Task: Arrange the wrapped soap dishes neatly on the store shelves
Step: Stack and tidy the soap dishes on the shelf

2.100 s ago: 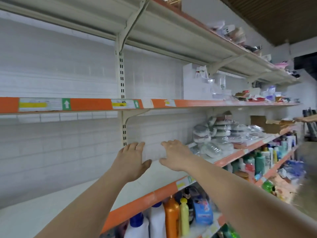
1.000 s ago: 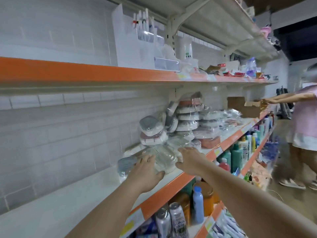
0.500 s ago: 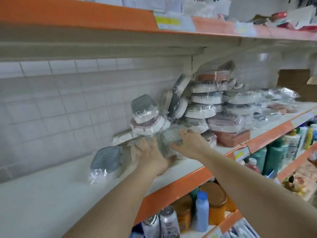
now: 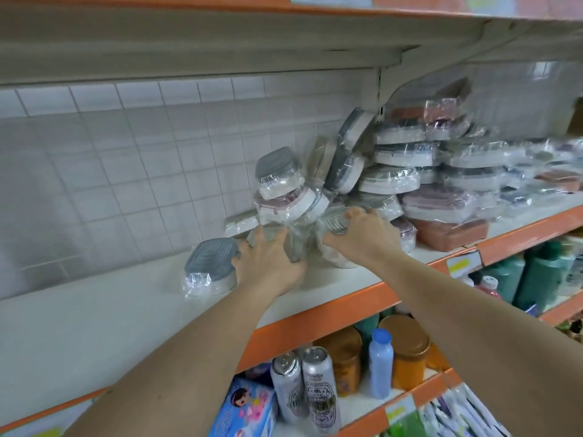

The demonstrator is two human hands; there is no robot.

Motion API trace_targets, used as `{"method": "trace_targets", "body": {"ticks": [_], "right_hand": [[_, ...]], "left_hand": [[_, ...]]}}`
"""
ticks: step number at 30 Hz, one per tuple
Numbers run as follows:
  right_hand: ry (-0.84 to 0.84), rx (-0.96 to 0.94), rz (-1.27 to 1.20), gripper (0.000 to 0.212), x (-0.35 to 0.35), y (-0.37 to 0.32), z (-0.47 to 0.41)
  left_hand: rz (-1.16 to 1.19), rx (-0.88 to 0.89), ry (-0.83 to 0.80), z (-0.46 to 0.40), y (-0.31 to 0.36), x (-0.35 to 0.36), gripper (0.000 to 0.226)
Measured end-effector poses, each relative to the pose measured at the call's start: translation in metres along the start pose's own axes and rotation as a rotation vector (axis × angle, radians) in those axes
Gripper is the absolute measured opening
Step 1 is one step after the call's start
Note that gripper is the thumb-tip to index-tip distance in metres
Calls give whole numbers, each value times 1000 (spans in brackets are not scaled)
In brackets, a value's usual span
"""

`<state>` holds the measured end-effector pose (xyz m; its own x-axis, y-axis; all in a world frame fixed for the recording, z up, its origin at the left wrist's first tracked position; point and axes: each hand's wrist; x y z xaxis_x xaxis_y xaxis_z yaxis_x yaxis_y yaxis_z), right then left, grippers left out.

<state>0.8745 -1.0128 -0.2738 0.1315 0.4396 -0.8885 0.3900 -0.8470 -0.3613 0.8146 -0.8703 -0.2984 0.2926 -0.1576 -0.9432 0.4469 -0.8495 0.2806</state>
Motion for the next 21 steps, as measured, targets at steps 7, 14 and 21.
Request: {"method": "trace_targets", "body": {"ticks": [7, 14, 21], "right_hand": [[-33, -10, 47, 72, -18, -29, 48], [-45, -42, -36, 73, -5, -81, 120], [-107, -18, 12, 71, 24, -101, 149]], "left_hand": [[15, 44, -20, 47, -36, -34, 71], [26, -8, 72, 110, -120, -74, 61], [20, 24, 7, 136, -141, -49, 64]]}}
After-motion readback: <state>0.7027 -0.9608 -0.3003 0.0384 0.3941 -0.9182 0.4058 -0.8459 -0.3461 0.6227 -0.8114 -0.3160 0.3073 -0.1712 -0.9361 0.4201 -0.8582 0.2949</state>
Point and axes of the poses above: each hand's wrist, its own z-axis away from the middle knuckle, its own x-axis out of the palm, y = z × x, and after that the axes turned 8 degrees about -x, right-handed
